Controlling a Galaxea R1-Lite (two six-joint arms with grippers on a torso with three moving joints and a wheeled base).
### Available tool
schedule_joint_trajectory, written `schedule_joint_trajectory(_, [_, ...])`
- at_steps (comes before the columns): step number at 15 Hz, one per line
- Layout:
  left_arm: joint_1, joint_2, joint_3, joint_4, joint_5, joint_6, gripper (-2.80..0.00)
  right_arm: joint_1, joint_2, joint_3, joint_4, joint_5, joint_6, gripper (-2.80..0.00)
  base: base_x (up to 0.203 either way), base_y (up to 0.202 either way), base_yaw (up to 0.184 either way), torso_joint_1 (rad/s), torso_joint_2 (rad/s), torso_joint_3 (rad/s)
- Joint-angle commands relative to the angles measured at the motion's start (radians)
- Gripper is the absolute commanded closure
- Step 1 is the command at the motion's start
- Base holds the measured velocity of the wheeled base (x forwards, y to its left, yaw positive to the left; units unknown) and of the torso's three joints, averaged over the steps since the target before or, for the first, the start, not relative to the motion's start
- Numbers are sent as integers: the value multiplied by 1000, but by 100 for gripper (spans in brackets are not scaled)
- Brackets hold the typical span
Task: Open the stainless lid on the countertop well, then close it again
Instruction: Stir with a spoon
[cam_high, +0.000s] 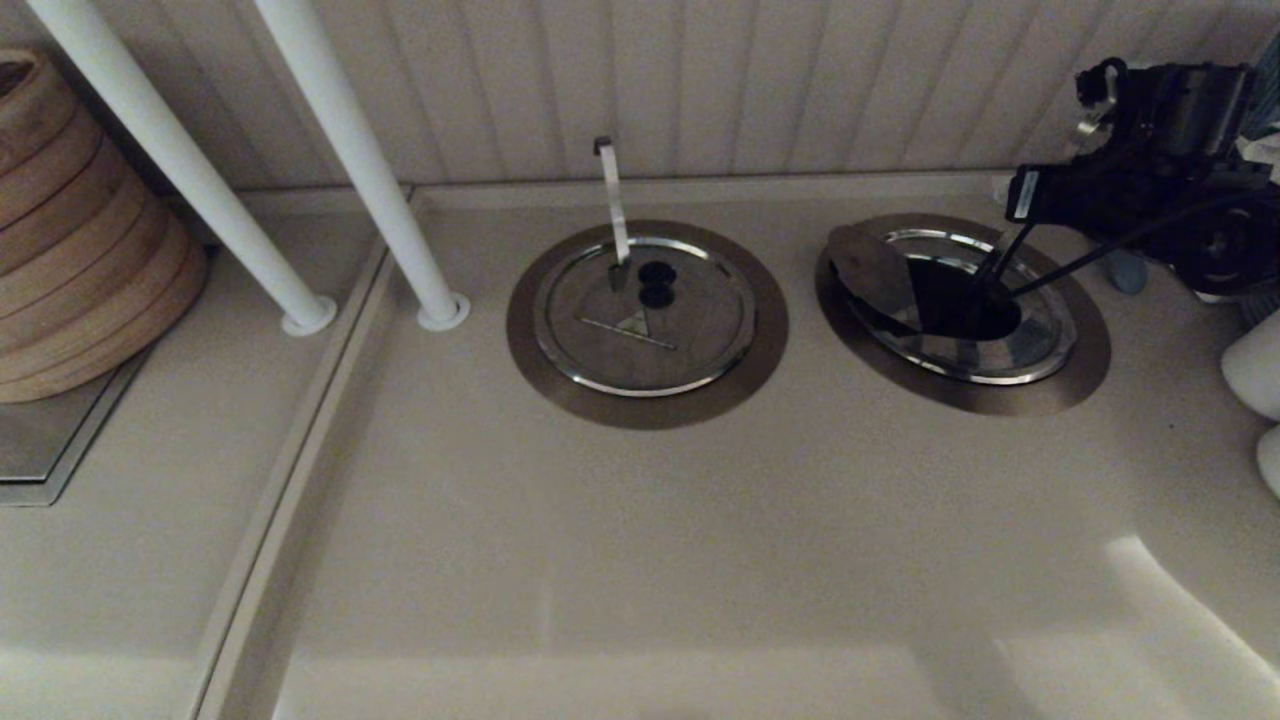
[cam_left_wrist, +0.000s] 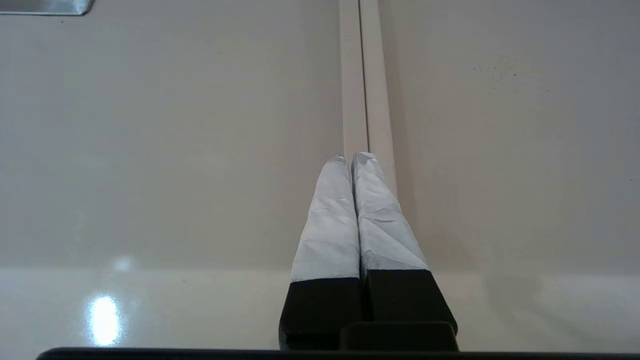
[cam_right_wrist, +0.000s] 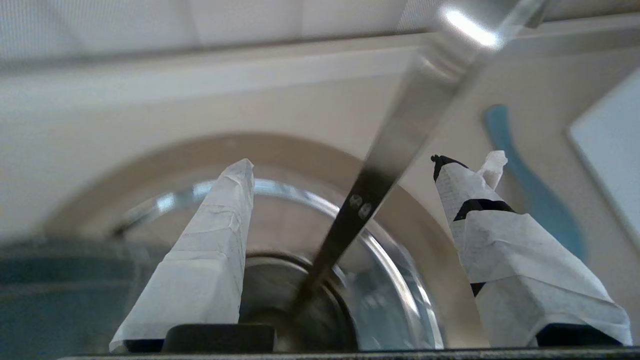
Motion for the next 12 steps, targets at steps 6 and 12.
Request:
schedule_joint_trajectory(6, [0,0,0,0,0,-1,0,3,-73,76,16,-12,-90,-280,0,0,0,0,0,0])
schedule_joint_trajectory(12, [0,0,0,0,0,-1,0,15,-186,132,74,-11,-118,-280,0,0,0,0,0,0])
